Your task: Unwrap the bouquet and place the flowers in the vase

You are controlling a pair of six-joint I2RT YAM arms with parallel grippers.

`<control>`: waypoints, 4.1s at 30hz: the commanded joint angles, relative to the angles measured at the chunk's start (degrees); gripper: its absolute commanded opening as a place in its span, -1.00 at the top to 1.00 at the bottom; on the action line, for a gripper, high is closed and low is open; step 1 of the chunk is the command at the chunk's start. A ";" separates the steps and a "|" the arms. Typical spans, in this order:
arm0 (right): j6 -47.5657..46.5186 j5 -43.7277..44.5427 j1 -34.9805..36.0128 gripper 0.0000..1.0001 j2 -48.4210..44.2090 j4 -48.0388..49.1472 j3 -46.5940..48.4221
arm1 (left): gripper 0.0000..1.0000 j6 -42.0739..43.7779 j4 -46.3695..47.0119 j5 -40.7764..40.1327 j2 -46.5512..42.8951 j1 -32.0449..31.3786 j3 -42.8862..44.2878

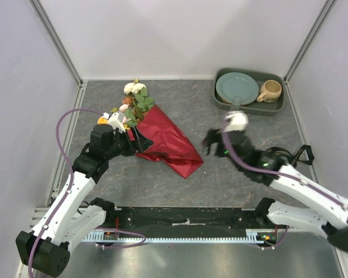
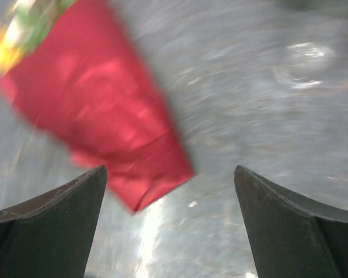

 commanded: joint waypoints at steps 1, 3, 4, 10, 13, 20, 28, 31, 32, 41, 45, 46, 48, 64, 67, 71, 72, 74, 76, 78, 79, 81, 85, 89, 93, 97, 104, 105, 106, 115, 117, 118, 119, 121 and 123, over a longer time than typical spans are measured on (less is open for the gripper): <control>-9.83 -3.34 17.01 -0.96 10.88 7.55 1.45 | -0.66 -1.83 -0.92 -1.44 -2.15 0.48 -0.14; -11.86 -7.69 19.50 -0.96 18.25 11.78 2.59 | -0.66 -2.54 -1.01 -1.44 -3.11 0.40 -0.67; -14.39 -9.27 21.77 -0.95 20.65 12.92 3.20 | -0.66 -2.71 -1.10 -1.44 -3.38 0.48 -0.93; -23.63 -1.74 27.59 -0.67 36.22 14.69 9.88 | -0.65 -3.50 -2.85 -1.26 -5.84 0.48 -1.81; -28.03 4.50 27.69 -0.56 41.32 15.22 12.16 | -0.65 -3.33 -3.91 -1.70 -6.98 0.40 -1.64; -32.00 13.38 27.51 -0.43 47.04 15.22 16.47 | -0.63 -2.98 -5.41 -2.14 -8.57 0.48 -0.76; -31.56 17.96 24.26 -0.21 51.17 16.27 18.49 | -0.63 -3.77 -5.41 -0.56 -9.36 0.49 -1.99; -30.07 15.08 20.93 0.05 49.51 16.36 18.50 | -0.62 -3.86 -4.97 1.54 -8.75 0.49 -2.34; -29.37 14.36 19.79 0.10 47.68 16.53 18.15 | -0.62 -3.77 -4.71 2.24 -8.40 0.49 -2.51; -21.10 -7.60 -2.61 0.59 43.70 18.12 15.07 | -0.60 -5.79 1.09 8.49 -3.12 0.49 -6.11; -22.15 -5.43 -5.80 -0.36 47.82 14.35 19.36 | -0.59 -6.41 2.24 9.98 -1.89 0.40 -6.56; -22.76 -4.11 -6.06 -0.46 48.79 13.21 20.42 | -0.59 -6.41 2.24 9.99 -1.80 0.40 -6.64; -24.00 0.81 -6.07 -0.64 50.55 8.13 24.62 | -0.58 -6.49 2.15 10.07 -1.80 0.40 -7.08; -20.84 1.62 2.99 -0.96 29.39 0.37 15.86 | -0.56 -6.49 2.58 6.12 -2.60 0.48 -6.64; -19.87 -3.03 3.51 -0.96 28.06 2.37 15.34 | -0.56 -8.68 7.66 8.04 -1.28 0.49 -10.58; -20.48 -17.00 3.08 -0.96 29.46 11.07 13.92 | -0.51 -10.97 15.41 9.28 3.90 0.40 -15.95; -20.74 -18.76 2.55 -0.96 31.12 11.61 14.10 | -0.51 -11.32 16.64 9.98 5.13 0.22 -16.66; -21.71 -24.54 0.28 -0.96 33.06 12.92 14.98 | -0.53 -12.46 20.06 10.69 8.39 -0.04 -18.07; -21.71 -26.33 -1.14 -0.96 35.79 13.45 15.16 | -0.56 -13.87 22.62 11.48 9.62 -0.30 -19.73; -21.54 -28.35 -3.07 -0.96 37.80 14.60 14.46 | -0.59 -16.07 26.93 11.13 11.11 -0.66 -20.88; -21.45 -28.27 -3.51 -0.96 38.34 15.12 14.02 | -0.60 -17.20 27.81 10.95 11.90 -0.66 -21.58; -21.28 -29.49 -4.39 -0.96 39.04 16.35 12.53 | -0.60 -18.27 31.05 11.47 15.94 -0.75 -21.76; -20.40 -33.80 -6.68 -0.96 40.89 19.26 10.33 | -0.55 -21.43 38.62 11.83 24.11 -0.74 -21.68; -20.13 -36.53 -7.82 -0.96 43.00 20.84 9.80 | -0.48 -21.26 40.03 9.20 30.00 -0.57 -19.13; -19.78 -40.57 -8.44 -0.72 46.41 21.28 11.90 | -0.37 -20.12 39.68 5.52 32.91 0.57 -15.45; -19.25 -43.39 -8.52 -0.61 49.24 21.37 14.80 | -0.30 -16.53 37.40 4.10 37.29 2.68 -10.61; -17.67 -48.57 -8.53 -0.74 51.26 23.39 18.40 | -0.22 -11.59 32.74 4.62 40.13 5.58 -4.19; -17.76 -48.83 -8.53 -0.78 51.52 23.39 18.58 | -0.22 -11.59 32.22 4.36 39.25 5.58 -4.62; -17.84 -48.14 -8.53 -0.80 51.44 23.30 18.59 | -0.25 -11.50 31.60 4.10 38.29 5.58 -4.88; -18.55 -45.41 -9.40 -0.96 44.41 22.77 11.65 | -0.60 -7.99 12.39 4.27 9.42 6.11 -9.98; -18.99 -47.16 -9.40 -0.96 45.02 23.13 11.12 | -0.61 -7.11 8.24 4.97 4.12 6.11 -8.94; -19.16 -47.69 -9.40 -0.96 45.54 22.95 11.20 | -0.62 -6.50 6.39 4.98 -0.18 6.11 -8.23; -19.34 -48.56 -9.23 -0.93 45.90 22.78 11.73 | -0.63 -6.15 2.72 5.06 -2.39 6.11 -7.44; -19.51 -50.85 -8.44 -0.84 46.52 22.51 12.17 | -0.63 -4.74 -0.73 4.37 -5.39 6.11 -3.85; -19.34 -51.56 -7.48 -0.72 45.73 22.51 12.43 | -0.63 -3.77 -5.83 2.79 -8.30 6.11 0.97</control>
